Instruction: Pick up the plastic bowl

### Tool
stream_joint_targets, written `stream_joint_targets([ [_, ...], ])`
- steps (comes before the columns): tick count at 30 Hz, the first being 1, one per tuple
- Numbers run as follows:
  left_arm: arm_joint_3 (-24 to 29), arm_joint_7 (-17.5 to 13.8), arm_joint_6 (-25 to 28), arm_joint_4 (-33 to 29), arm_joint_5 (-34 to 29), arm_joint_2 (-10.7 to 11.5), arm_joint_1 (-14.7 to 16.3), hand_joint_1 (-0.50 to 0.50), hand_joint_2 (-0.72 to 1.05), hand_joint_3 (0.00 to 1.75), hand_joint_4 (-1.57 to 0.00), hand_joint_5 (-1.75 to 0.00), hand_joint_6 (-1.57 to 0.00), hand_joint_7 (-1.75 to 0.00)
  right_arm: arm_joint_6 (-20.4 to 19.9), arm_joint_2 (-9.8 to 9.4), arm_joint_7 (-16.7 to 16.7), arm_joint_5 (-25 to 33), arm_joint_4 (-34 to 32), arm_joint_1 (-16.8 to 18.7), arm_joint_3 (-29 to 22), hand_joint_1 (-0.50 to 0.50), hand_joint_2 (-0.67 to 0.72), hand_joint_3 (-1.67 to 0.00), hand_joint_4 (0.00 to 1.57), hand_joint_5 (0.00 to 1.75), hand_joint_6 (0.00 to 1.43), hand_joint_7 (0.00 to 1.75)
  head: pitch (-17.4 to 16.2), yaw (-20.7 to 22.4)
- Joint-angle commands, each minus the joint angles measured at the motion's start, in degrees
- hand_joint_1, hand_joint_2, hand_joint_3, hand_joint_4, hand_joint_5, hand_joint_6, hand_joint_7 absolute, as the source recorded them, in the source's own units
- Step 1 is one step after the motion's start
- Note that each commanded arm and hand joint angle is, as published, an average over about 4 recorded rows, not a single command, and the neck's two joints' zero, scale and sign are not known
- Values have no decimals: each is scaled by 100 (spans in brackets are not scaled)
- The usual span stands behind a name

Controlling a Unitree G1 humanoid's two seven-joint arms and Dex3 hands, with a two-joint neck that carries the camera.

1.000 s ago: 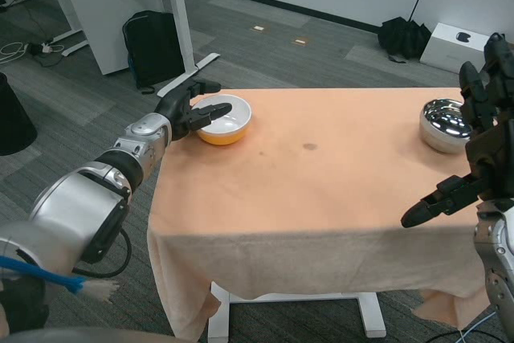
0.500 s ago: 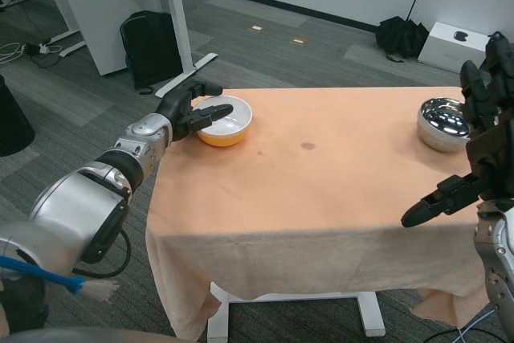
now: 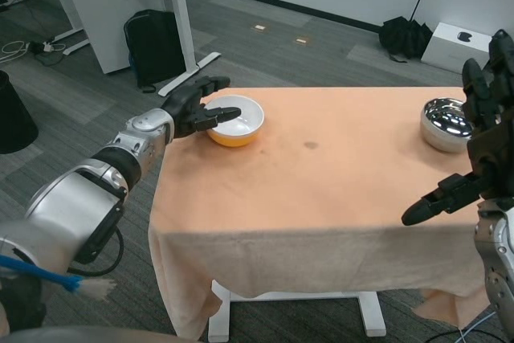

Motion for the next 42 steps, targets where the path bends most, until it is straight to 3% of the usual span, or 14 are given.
stream_joint_targets([
  [1, -6, -133, -135, -354, 351, 69, 136, -50, 49, 9, 0, -51, 0, -35, -88, -21, 5, 28, 23, 32, -12, -48, 53, 0, 0, 0, 0, 0, -23, -10],
  [4, 1, -186, -157, -620, 592, 80, 191, -50, 43, 9, 0, -51, 0, -30, -88, -21, 5, 28, 19, 41, -12, -49, 53, 0, 0, 0, 0, 0, -44, -22],
  [12, -188, -449, -162, -985, 918, 133, 310, -50, 18, 9, 0, -72, 0, -28, -92, -21, 5, 37, 6, 80, -25, -50, 53, 0, 0, 0, 0, 0, -89, -80],
  [15, -247, -515, -186, -1018, 1122, 157, 336, -49, 3, 9, 0, -74, 0, -28, -97, -21, 5, 37, 1, 95, -29, -48, 53, 0, 0, 0, 0, 0, -98, -85],
  [24, -526, -528, -647, -930, 1583, 148, 383, -48, -10, 9, 0, -82, 0, -21, -112, -30, 5, 46, -8, 124, -38, -50, 53, 0, 0, 0, 0, 0, -170, -113],
  [27, -498, -357, -1051, -798, 1724, 89, 385, -48, -4, 9, 0, -82, 0, -21, -114, -30, 5, 52, -8, 124, -38, -50, 53, 0, 0, 0, 0, 0, -181, -105],
  [32, -184, 159, -1821, -482, 1950, -109, 385, -48, 5, 9, 0, -64, 0, -16, -121, -30, 5, 54, -1, 124, -38, -50, 53, 0, 0, 0, 0, 0, -173, -117],
  [38, 273, 735, -2227, -190, 2357, -360, 402, -48, 45, 9, 0, -51, 0, -14, -132, -21, 5, 54, 1, 124, -44, -50, 53, 0, 0, 0, 0, 0, -206, -131],
  [40, 324, 801, -2227, -154, 2449, -404, 402, -49, 60, 9, 0, -51, 0, -14, -132, -21, 5, 54, 1, 124, -47, -50, 53, 0, 0, 0, 0, 0, -205, -131],
  [42, 335, 841, -2220, -115, 2537, -430, 402, -49, 65, 9, 0, -51, 0, -14, -136, -21, 5, 54, 1, 124, -47, -50, 53, 0, 0, 0, 0, 0, -209, -133],
])
